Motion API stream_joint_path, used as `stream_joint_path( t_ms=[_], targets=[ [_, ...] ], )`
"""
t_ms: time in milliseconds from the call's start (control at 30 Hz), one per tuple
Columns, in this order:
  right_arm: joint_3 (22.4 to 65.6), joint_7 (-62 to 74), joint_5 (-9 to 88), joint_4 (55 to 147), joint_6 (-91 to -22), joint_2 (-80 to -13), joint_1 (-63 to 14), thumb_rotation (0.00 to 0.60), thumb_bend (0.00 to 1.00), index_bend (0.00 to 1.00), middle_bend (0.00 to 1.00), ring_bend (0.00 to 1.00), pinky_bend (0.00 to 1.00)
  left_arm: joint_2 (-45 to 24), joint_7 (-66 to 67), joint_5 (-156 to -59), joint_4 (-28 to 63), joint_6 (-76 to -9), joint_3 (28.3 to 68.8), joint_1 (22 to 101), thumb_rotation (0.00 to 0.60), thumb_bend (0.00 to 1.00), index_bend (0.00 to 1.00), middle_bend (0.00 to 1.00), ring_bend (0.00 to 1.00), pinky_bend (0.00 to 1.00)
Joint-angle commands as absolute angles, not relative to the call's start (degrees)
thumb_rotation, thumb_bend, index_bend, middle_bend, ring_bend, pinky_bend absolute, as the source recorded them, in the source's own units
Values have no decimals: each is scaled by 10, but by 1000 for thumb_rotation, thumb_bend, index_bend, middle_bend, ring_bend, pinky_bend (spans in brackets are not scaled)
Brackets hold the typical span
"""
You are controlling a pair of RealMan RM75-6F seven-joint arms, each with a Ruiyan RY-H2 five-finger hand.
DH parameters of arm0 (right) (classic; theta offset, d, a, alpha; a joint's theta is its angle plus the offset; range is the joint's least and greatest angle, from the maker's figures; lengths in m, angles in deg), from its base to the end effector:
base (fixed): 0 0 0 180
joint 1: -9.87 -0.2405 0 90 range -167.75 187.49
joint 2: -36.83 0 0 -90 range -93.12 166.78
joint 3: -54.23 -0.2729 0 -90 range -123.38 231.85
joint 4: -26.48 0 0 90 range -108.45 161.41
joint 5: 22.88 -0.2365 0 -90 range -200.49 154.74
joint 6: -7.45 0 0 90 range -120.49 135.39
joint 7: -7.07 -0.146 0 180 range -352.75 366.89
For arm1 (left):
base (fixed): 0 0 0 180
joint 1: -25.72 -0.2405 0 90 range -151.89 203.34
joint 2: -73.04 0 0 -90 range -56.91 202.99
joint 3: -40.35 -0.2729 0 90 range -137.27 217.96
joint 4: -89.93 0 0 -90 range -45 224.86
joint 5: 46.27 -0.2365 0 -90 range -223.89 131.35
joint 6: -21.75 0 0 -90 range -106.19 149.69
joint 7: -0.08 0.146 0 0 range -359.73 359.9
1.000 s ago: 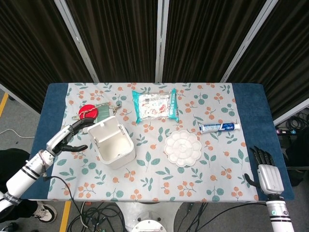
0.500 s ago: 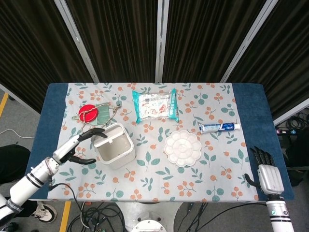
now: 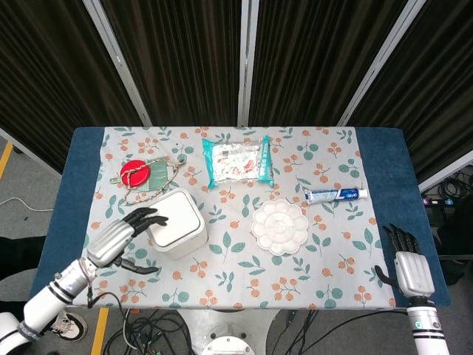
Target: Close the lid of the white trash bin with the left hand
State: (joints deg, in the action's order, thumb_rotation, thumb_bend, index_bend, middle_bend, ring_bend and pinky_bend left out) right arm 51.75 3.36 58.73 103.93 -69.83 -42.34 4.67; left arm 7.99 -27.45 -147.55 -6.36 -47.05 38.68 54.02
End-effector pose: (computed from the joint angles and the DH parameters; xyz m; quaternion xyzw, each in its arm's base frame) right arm -0.3771 -0.1869 0.0597 0.5781 -0.4669 0.3539 0.5679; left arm -0.2192 0.2602 0.0696 -0.7064 -0.4621 -0.4836 0.2317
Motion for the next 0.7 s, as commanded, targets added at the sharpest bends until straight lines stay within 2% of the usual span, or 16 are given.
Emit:
stream_joint_path(
  t_ms=[33, 300, 700],
  targets=[
    [518, 35, 586, 1039, -697, -424, 47, 600, 208, 0, 0, 0, 0, 68, -243, -1482, -56, -486, 382, 532, 341, 0, 138, 248, 58, 82],
    [518, 39, 586, 1041, -696, -425, 46, 600, 210, 0, 0, 0, 0, 47, -173, -1493, -38, -508, 379, 524, 365, 0, 138, 256, 58, 82],
    [519, 38, 585, 1038, -694, -427, 46, 600, 209, 0, 0, 0, 0, 24, -100, -1489, -15, -501, 371, 522, 402, 0, 138, 267, 58, 80]
  ],
)
